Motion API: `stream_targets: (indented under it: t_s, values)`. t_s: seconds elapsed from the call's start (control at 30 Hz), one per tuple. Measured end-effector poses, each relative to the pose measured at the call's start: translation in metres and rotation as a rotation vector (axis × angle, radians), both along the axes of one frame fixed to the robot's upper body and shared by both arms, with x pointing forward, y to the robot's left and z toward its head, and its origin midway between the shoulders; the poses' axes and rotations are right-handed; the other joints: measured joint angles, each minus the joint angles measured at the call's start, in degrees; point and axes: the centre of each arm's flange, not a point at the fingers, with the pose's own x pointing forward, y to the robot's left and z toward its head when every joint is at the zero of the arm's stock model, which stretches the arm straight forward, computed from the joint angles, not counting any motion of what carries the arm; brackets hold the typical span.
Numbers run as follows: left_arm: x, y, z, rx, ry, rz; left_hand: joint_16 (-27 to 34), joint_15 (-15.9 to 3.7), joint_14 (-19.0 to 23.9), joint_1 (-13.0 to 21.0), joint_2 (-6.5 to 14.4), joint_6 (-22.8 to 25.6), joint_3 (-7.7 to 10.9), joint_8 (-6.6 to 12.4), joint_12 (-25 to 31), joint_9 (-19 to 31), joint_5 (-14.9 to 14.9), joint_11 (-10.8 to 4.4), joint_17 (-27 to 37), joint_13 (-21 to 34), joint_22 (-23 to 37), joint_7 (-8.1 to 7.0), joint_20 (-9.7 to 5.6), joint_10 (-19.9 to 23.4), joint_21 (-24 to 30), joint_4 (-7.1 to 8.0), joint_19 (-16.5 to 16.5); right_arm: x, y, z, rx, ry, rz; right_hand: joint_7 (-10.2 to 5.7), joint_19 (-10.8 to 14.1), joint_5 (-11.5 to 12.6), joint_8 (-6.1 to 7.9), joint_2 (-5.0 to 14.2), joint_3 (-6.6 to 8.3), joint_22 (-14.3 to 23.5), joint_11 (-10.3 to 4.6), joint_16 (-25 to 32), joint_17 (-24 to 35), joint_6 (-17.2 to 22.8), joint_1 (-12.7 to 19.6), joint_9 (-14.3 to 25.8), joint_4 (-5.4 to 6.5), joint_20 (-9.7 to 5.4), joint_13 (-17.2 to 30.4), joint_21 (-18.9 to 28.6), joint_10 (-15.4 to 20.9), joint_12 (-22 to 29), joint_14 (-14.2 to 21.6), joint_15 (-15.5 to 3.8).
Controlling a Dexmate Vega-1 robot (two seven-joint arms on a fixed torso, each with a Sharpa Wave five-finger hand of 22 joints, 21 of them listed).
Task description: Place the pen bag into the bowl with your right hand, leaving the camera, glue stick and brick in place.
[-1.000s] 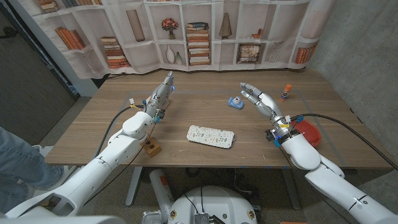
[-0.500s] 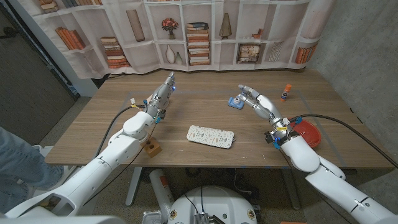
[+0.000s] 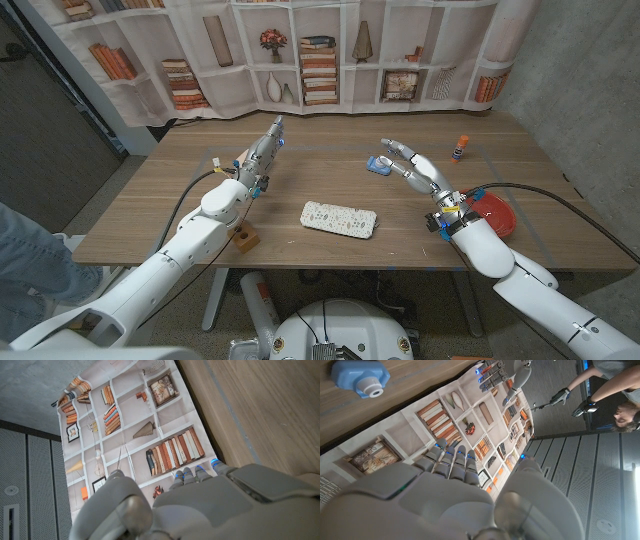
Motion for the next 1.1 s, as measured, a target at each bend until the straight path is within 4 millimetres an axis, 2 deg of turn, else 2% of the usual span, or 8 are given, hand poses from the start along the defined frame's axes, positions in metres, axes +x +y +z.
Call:
stream_targets:
  t_s: [0.93,1.1]
  values:
    - [0.0089,-0.0054,0.0076,0.027,0.013,0.009,0.0,0.00,0.0,0.3,0.3,0.0,-0.19,0.00,0.0,0.0,0.0,0.00,0.0,0.0,0.0,0.00,0.00,0.0,-0.2,-0.19,0.0,0.0083,0.0051,-0.0028,-0.061,-0.025,-0.035,0.00,0.3,0.0,0.00,-0.09,0.07,0.0,0.00,0.0,-0.1,0.0,0.7,0.0,-0.54,-0.32,0.0,-0.9,0.0,0.0,0.0,0.01]
    - [0.0102,-0.0062,0.0082,0.033,0.014,0.003,0.0,0.00,0.0,0.3,0.3,0.0,-0.24,0.00,0.0,0.0,0.0,0.00,0.0,0.0,0.0,0.00,0.00,0.0,-0.2,-0.24,0.0,0.0028,0.0096,-0.0013,-0.078,-0.040,-0.042,0.00,0.5,0.0,0.00,0.21,0.23,0.0,0.00,0.0,-0.1,0.0,1.0,0.0,-0.70,-0.09,0.0,-0.9,0.0,0.0,0.0,0.01]
